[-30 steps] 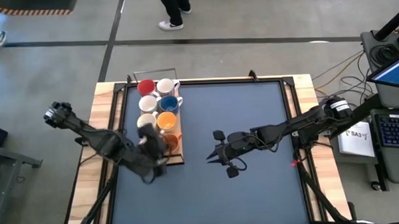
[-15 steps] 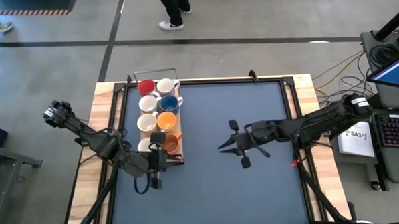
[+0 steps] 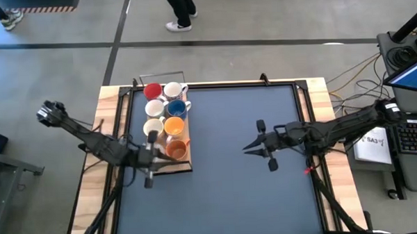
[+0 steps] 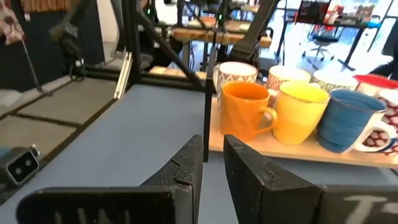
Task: Place coffee mugs
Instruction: Return to Home Position
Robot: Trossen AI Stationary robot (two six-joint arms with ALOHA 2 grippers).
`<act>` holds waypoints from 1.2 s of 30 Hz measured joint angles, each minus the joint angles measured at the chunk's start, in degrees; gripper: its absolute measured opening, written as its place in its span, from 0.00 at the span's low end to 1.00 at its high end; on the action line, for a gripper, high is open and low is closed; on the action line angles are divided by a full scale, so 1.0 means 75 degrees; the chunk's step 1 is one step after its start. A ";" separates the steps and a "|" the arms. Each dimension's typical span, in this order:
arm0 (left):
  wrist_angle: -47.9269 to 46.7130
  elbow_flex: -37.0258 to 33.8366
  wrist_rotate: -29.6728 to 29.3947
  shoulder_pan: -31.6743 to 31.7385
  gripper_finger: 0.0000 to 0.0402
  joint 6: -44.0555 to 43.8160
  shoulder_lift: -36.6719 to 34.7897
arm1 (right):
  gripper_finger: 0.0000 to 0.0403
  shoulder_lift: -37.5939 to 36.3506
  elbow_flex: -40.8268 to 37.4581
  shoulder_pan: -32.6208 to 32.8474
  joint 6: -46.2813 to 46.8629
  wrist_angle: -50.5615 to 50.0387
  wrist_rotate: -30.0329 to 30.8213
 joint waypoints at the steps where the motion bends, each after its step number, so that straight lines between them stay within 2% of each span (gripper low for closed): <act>1: 0.0174 -0.0234 -0.0003 0.0000 0.00 0.0002 -0.0248 | 0.13 -0.0145 -0.0045 0.0000 0.0013 0.0003 0.0001; 7: 0.0967 -0.1354 -0.0014 -0.0003 0.00 0.0072 -0.1560 | 0.13 -0.1090 -0.0305 0.0006 0.0007 -0.0669 0.0142; 14: 0.1082 -0.2290 -0.0019 -0.0003 0.00 0.0089 -0.2752 | 0.13 -0.2209 -0.0459 0.0004 0.0020 -0.1729 0.0471; 17: 0.1135 -0.2600 -0.0022 -0.0003 0.00 0.0090 -0.3166 | 0.13 -0.2616 -0.0640 0.0003 0.0015 -0.1768 0.0472; 30: 0.1423 -0.3582 -0.0034 -0.0003 0.00 0.0019 -0.4462 | 0.13 -0.4482 -0.1862 0.0003 0.0111 -0.1797 0.0788; 36: 0.1411 -0.3703 -0.0037 -0.0003 0.00 -0.0007 -0.4680 | 0.13 -0.5494 -0.2033 0.0000 0.0198 -0.2568 0.1005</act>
